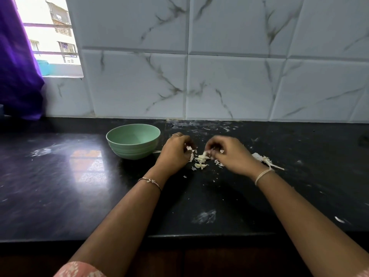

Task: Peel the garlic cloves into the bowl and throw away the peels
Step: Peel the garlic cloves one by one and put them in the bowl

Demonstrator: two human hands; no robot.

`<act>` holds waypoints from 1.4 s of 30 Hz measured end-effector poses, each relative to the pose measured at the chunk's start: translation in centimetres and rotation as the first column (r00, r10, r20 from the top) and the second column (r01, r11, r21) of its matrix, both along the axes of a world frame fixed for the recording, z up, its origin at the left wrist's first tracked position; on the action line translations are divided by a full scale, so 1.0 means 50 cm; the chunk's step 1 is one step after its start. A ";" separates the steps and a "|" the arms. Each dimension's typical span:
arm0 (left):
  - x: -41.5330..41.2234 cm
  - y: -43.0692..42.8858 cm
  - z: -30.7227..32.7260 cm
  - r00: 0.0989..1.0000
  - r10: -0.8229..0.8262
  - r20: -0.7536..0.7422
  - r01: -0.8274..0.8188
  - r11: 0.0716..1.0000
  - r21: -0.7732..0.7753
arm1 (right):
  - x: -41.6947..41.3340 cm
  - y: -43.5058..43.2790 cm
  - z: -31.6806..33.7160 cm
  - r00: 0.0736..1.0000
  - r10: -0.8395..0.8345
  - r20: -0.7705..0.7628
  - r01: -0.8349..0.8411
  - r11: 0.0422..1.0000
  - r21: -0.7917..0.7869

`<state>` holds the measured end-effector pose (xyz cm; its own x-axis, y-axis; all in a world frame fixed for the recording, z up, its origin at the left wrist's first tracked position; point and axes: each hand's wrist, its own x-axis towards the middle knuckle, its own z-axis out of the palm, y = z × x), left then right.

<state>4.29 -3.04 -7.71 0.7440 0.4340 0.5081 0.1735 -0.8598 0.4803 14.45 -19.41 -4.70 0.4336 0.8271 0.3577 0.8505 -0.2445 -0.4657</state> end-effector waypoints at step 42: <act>0.000 -0.007 0.006 0.986 0.130 -0.108 -0.131 0.991 -0.009 | 0.023 0.026 -0.018 0.622 0.185 -0.761 0.314 0.831 0.459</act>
